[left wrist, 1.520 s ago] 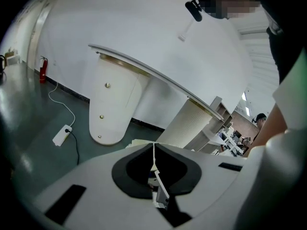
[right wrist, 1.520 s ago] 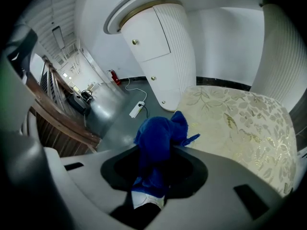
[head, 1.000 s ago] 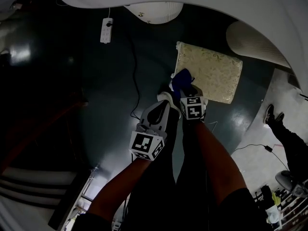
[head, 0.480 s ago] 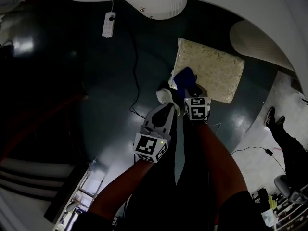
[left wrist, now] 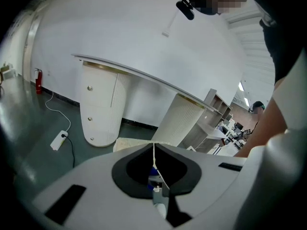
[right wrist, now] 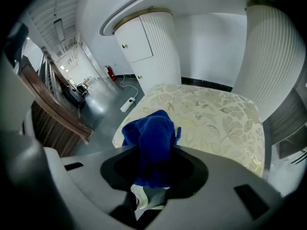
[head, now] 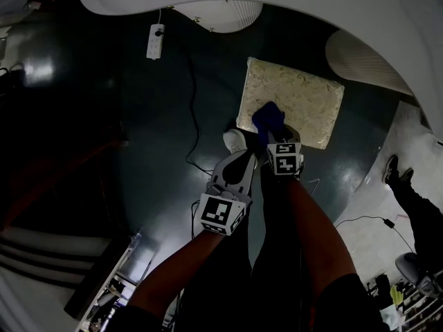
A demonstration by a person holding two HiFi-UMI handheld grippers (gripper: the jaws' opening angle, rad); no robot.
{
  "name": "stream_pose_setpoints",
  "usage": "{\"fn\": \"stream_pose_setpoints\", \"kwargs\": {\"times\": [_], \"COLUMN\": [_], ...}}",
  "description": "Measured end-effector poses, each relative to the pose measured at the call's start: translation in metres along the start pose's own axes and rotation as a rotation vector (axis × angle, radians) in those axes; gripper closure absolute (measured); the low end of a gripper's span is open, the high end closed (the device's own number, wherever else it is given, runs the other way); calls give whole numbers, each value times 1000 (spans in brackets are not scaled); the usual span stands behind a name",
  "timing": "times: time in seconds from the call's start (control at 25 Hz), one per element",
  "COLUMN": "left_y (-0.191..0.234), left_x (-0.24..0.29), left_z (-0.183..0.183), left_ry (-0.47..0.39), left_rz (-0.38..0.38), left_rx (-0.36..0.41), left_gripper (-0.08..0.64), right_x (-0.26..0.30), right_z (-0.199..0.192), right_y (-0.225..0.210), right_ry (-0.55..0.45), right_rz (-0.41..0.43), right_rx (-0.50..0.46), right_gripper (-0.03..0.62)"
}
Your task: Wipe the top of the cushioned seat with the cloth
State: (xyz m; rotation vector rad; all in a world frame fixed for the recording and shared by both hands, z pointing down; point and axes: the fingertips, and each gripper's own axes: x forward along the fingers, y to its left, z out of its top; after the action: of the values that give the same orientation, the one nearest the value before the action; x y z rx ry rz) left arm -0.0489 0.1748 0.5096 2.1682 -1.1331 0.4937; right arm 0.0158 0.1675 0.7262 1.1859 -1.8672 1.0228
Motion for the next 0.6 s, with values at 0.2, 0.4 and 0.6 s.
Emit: {"fn": "stream_pose_setpoints", "kwargs": {"times": [0.2, 0.4, 0.6], "left_y": [-20, -41, -60], "left_x": [8, 18, 25], "left_z": [9, 3, 2], "left_ry": [-13, -6, 3], "left_rz": [-8, -30, -46], "left_rx": [-3, 4, 21], "left_gripper": [538, 538, 538], "right_x": [-13, -20, -33], "right_z": [-6, -22, -23], "right_y": [-23, -46, -61], "right_ry": [4, 23, 5], "right_rz": [-18, -28, -31], "right_rx": [7, 10, 3], "right_gripper": [439, 439, 439]}}
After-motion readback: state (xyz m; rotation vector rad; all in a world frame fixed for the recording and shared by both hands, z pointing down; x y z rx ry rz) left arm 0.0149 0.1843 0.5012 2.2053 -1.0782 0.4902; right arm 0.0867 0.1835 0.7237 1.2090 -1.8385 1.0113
